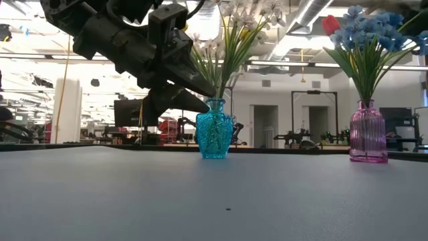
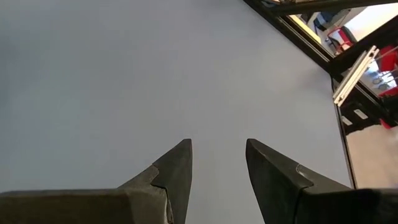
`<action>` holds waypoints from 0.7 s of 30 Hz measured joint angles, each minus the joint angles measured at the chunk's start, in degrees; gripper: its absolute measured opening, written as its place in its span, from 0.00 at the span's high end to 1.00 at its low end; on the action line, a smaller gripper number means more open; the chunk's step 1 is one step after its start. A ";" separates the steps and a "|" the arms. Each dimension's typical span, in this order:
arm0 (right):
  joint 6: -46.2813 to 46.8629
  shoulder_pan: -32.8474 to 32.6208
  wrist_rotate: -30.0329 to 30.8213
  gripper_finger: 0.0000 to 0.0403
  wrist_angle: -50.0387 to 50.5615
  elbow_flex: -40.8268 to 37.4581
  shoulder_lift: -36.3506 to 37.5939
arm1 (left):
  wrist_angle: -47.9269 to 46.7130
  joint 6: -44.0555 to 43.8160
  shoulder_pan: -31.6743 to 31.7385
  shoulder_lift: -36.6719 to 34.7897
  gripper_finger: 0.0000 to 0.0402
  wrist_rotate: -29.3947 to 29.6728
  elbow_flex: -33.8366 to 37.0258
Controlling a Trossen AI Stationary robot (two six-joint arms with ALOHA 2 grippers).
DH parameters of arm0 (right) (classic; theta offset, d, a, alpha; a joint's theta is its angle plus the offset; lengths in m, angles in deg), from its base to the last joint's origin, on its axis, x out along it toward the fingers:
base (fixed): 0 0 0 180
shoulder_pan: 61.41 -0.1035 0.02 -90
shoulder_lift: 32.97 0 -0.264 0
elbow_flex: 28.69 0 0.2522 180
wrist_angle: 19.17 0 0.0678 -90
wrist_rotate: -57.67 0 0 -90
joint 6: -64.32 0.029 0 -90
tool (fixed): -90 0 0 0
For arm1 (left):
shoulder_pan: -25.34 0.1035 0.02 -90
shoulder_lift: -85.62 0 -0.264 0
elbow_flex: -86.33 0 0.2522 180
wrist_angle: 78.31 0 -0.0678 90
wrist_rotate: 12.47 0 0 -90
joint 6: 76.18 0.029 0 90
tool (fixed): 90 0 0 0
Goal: Sort flowers into vase by color
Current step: Return to Home Position
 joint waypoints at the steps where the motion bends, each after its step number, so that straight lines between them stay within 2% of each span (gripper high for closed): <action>1: 0.06 0.00 0.36 0.96 -0.18 0.67 0.00 | -0.08 0.00 0.00 0.00 0.65 0.01 0.00; 5: -0.45 0.00 4.42 0.96 0.91 3.96 0.00 | -0.09 0.00 0.00 0.00 0.65 0.05 0.00; 8: -4.55 0.00 5.56 0.96 9.48 6.88 0.02 | -0.09 0.11 0.00 0.00 0.65 0.11 0.00; 11: -3.54 -0.02 2.90 0.96 12.32 9.06 0.00 | -0.09 0.04 -0.05 0.00 0.65 1.01 0.00; 16: -2.77 0.00 2.18 0.96 16.36 10.50 -0.02 | -0.09 -0.32 -0.28 0.00 0.65 1.16 0.00; 18: -3.42 -0.05 -0.30 0.96 18.05 11.61 -0.03 | -0.07 -0.44 -0.35 0.00 0.65 1.14 0.00; 21: -3.17 -0.03 -6.48 0.96 25.63 14.13 -0.29 | -0.07 -0.95 -0.83 0.00 0.65 1.34 0.00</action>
